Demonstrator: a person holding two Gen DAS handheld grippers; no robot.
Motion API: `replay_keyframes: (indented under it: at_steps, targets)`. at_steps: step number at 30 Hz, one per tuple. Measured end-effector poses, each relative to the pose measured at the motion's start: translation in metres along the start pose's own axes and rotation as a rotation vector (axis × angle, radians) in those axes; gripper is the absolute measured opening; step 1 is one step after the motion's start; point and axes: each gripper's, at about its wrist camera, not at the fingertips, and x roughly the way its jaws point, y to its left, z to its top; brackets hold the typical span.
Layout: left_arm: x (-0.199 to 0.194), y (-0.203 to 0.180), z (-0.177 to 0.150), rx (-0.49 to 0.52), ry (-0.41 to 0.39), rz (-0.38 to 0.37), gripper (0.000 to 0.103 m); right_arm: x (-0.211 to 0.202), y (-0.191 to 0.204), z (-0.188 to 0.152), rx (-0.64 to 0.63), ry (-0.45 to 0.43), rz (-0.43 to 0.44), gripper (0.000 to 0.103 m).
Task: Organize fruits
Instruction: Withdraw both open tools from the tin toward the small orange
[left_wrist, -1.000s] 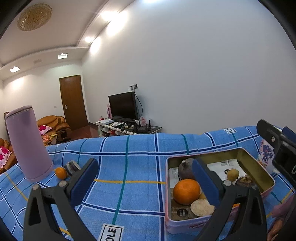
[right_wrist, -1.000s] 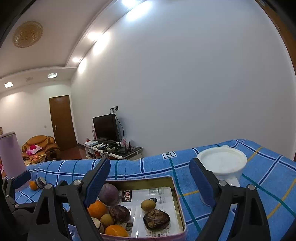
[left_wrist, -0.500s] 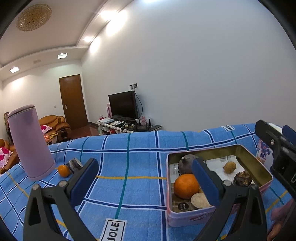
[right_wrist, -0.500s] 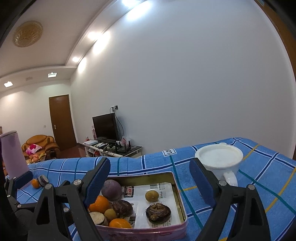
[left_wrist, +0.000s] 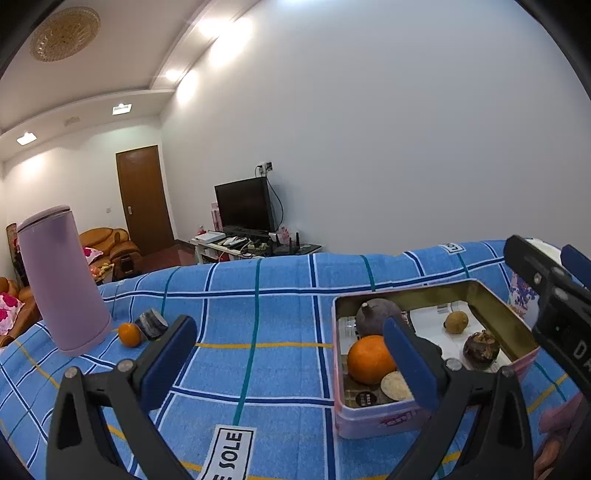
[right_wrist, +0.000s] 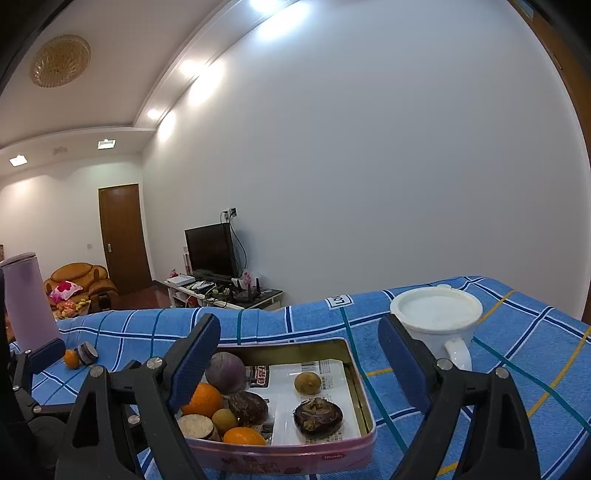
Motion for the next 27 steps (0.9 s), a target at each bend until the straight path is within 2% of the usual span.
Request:
replay_keyframes:
  at_steps: [5,8,13,20,27]
  targets:
    - [0.002,-0.001,-0.002,0.043,0.034,-0.015,0.103,0.005,-0.001,-0.002,0.025,0.045,0.005,0.088]
    - [0.003,0.002,-0.004,0.068,0.051,-0.038,0.103,0.007,0.004,-0.003,0.013,0.064,0.009,0.088]
    - [0.012,0.015,-0.007,0.092,0.086,-0.035,0.103,0.009,0.017,-0.008,-0.019,0.093,0.023,0.088]
    - [0.016,0.036,-0.007,0.161,0.049,0.004,0.103,0.015,0.050,-0.012,-0.063,0.124,0.052,0.088]
    - [0.024,0.068,-0.006,0.126,0.043,0.031,0.103,0.028,0.084,-0.017,-0.034,0.162,0.092,0.088]
